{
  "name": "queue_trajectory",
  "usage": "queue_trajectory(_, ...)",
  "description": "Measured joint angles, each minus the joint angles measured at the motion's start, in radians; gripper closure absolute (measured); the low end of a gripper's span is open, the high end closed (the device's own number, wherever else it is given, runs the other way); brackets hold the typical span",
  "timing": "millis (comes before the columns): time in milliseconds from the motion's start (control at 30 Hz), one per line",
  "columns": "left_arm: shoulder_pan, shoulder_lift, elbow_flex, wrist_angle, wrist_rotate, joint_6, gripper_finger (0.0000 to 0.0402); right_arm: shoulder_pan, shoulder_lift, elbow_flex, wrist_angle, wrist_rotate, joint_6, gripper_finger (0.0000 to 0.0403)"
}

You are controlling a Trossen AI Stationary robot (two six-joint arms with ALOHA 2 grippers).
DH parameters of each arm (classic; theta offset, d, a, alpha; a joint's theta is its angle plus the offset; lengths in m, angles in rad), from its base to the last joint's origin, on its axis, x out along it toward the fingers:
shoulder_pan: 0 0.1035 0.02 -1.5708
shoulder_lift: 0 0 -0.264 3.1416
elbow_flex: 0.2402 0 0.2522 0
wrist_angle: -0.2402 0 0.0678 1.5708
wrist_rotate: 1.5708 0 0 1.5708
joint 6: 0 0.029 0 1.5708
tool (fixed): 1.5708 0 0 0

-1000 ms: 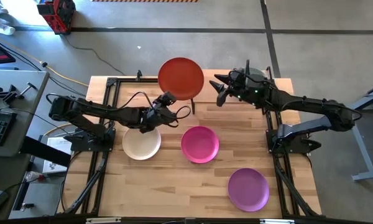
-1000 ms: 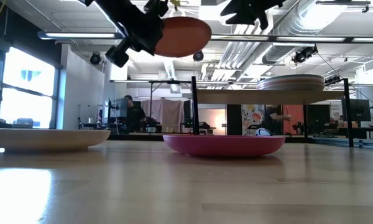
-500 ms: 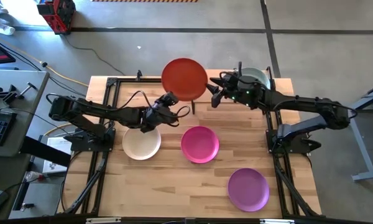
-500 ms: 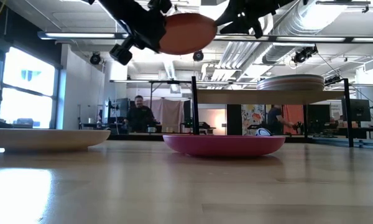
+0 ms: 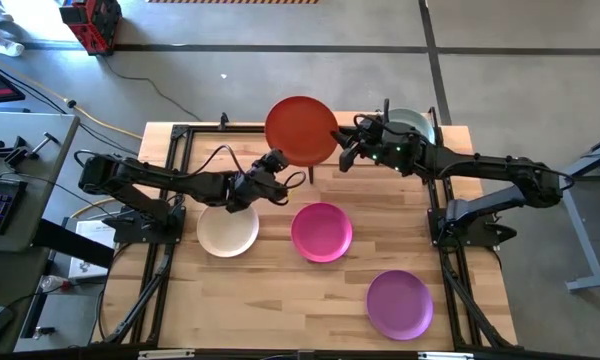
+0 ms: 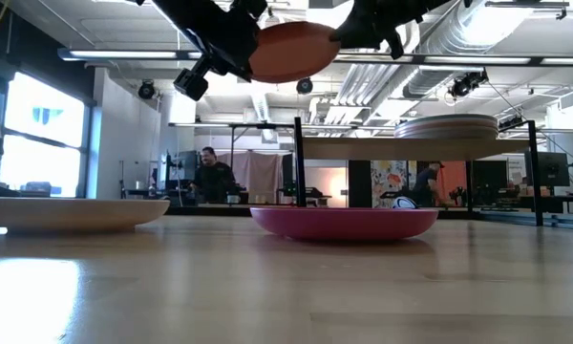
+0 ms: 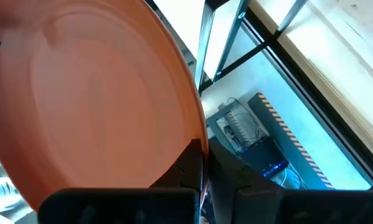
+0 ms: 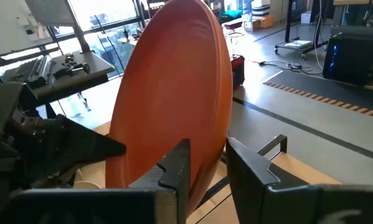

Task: Place and stack plates onto a shelf
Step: Put the orange plate on the shelf

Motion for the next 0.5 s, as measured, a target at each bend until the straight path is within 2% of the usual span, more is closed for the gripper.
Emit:
queue_trajectory(267, -0.001, 0.0, 0.0, 0.005, 0.007, -0.031, 0.0398, -0.001, 0.007, 0.0, 0.0, 0.019, 0.034, 0.0393)
queue_trajectory(500, -0.001, 0.0, 0.0, 0.001, 0.036, -0.065, 0.0379, -0.002, 0.021, 0.001, -0.019, 0.04, 0.051, 0.0401)
